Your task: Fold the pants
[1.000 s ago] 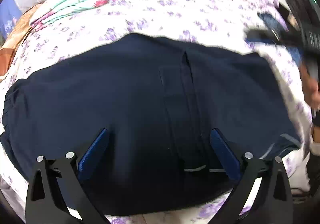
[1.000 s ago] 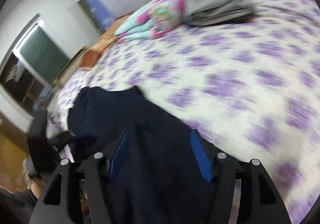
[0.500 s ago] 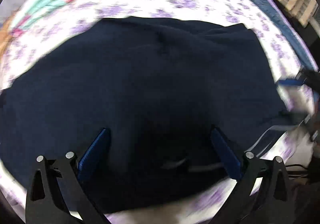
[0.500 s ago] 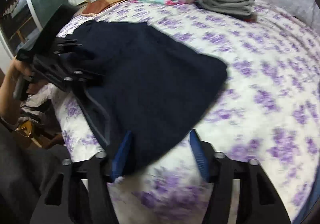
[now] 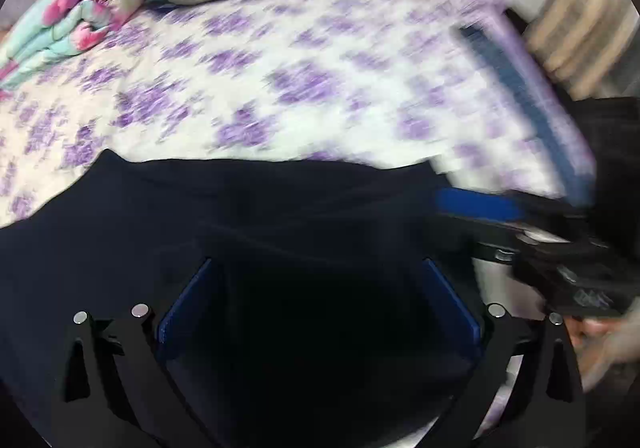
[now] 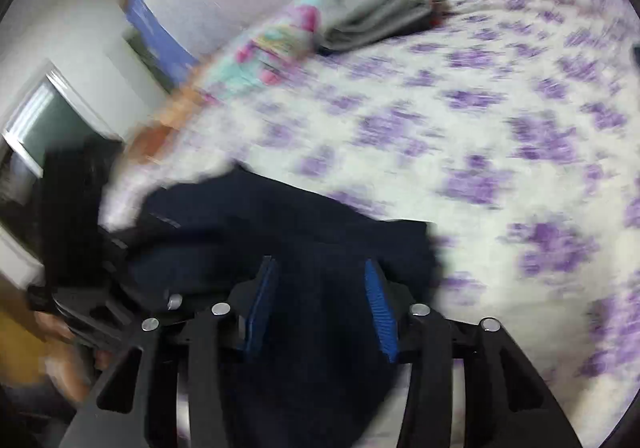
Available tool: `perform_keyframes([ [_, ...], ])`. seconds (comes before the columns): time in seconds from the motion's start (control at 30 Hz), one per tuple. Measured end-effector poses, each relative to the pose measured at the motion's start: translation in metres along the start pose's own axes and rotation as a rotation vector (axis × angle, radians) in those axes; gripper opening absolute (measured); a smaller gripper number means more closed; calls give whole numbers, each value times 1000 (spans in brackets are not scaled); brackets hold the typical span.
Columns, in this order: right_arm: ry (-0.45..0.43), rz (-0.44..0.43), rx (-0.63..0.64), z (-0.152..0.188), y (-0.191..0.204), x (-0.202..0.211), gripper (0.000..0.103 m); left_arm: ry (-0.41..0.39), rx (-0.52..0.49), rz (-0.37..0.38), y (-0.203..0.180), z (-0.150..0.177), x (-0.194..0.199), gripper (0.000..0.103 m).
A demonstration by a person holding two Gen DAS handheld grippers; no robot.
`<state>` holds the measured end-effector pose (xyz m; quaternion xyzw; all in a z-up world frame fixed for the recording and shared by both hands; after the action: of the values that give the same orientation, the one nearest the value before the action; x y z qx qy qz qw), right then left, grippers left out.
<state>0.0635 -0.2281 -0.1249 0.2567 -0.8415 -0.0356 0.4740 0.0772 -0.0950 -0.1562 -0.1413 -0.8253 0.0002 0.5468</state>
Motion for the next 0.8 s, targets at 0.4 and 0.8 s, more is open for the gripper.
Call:
perform_keyframes([
  [0.4,-6,179,250,23,26,-5,65,21,138,-270,102,72,48,98],
  [0.8,-35,304,274,15,13,-7,64,37,38,-68,46,60,7,99],
])
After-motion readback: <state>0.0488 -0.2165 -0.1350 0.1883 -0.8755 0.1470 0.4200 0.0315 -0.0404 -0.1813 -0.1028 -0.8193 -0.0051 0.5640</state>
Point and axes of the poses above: each gripper's, at about its wrist camera, not at the fingertips, and x roughly against the way its jaws point, y to its left, z to its underside, the point moved 8 cm from there along -x, roughly the way its jaws point, and after that the axes turned 5 degrees about z, right-handed, at the moved point
